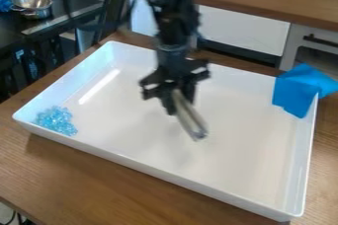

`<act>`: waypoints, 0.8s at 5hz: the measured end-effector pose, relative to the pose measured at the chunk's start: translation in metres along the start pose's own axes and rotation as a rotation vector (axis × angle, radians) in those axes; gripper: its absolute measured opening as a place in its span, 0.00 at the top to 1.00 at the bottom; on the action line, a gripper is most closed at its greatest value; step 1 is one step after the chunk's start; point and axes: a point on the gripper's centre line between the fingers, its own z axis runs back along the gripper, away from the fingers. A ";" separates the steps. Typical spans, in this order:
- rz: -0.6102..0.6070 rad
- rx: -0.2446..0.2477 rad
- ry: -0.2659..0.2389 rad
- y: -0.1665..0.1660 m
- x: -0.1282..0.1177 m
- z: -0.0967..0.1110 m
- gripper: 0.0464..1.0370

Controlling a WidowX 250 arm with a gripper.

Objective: Sweep into pile

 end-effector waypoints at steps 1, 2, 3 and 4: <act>-0.085 0.044 0.000 -0.033 -0.026 -0.011 0.66; -0.108 0.081 -0.019 -0.068 -0.037 -0.029 0.66; -0.089 0.102 -0.023 -0.089 -0.033 -0.040 0.66; -0.099 0.120 -0.001 -0.093 -0.028 -0.038 0.60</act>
